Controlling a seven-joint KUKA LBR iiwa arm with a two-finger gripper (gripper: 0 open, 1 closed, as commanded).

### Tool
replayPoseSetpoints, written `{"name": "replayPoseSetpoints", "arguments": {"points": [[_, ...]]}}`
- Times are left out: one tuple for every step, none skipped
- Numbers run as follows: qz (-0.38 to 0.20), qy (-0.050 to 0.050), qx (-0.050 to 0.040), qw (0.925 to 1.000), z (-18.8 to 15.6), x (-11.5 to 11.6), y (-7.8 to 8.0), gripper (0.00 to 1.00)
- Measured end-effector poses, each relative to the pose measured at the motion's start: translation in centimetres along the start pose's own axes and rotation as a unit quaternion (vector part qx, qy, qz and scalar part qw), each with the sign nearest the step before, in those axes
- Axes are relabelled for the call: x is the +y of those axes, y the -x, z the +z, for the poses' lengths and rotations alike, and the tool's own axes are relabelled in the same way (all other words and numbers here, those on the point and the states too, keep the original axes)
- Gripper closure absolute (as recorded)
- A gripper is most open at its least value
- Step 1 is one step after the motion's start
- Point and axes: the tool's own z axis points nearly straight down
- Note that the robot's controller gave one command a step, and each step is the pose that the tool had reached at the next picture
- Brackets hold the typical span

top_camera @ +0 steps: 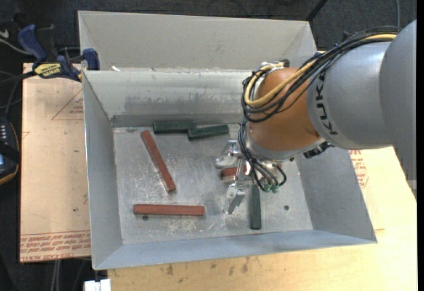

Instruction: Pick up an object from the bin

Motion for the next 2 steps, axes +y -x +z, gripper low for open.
{"name": "replayPoseSetpoints", "arguments": {"points": [[-0.021, 0.000, -0.0074, 0.9998, 2.86, -8.50, 3.14, 1.00], [-0.021, 0.000, -0.0074, 0.9998, 2.86, -8.50, 3.14, 1.00]]}}
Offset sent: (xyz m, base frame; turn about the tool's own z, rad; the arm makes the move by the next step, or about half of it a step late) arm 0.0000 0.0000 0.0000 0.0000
